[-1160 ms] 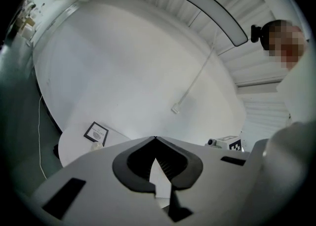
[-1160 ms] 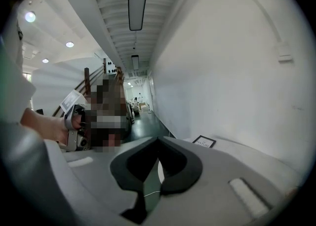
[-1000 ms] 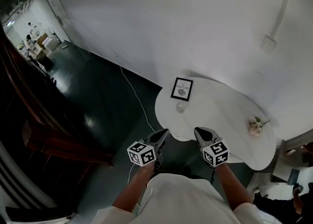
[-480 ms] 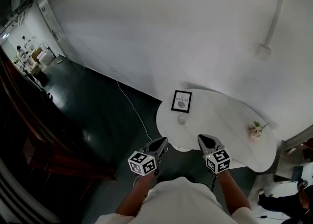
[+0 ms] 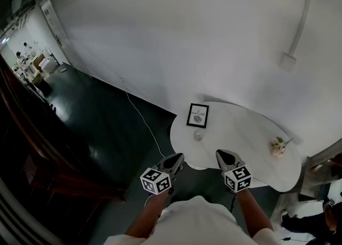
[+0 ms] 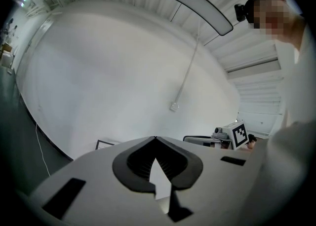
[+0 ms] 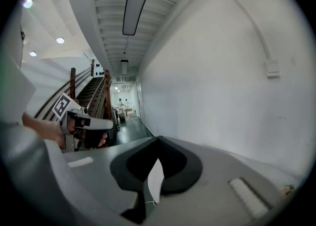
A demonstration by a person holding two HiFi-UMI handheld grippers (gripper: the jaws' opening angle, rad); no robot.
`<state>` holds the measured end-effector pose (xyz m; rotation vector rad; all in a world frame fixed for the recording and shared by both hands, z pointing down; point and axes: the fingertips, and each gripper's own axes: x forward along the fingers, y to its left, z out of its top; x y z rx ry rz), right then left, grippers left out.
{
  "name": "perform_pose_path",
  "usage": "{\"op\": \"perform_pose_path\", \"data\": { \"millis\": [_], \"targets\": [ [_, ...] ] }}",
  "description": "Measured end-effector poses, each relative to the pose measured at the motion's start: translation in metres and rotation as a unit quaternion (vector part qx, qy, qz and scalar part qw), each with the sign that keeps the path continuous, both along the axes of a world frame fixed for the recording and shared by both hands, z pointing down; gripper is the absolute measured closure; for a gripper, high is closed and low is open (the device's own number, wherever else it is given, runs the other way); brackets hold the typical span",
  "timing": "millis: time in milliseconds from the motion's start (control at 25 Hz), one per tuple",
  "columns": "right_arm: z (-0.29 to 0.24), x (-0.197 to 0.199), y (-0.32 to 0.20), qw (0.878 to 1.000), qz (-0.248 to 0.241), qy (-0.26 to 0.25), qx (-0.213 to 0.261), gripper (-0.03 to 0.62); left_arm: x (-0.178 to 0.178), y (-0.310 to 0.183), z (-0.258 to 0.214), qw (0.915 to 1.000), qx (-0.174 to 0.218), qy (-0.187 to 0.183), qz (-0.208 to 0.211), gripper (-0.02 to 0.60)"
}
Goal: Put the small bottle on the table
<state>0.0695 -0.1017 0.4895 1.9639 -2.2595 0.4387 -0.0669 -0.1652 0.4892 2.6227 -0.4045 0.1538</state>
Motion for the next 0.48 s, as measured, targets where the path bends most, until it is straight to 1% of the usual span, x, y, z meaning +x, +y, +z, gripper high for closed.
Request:
{"op": "perform_pose_path", "data": {
  "millis": [480],
  "targets": [
    [-0.0049, -0.0050, -0.0044, 1.000, -0.003, 0.003, 0.000, 0.583, -0.0066, -0.0064, -0.0030, 1.0000, 0.005, 0.003, -0.007, 0.577]
  ]
}}
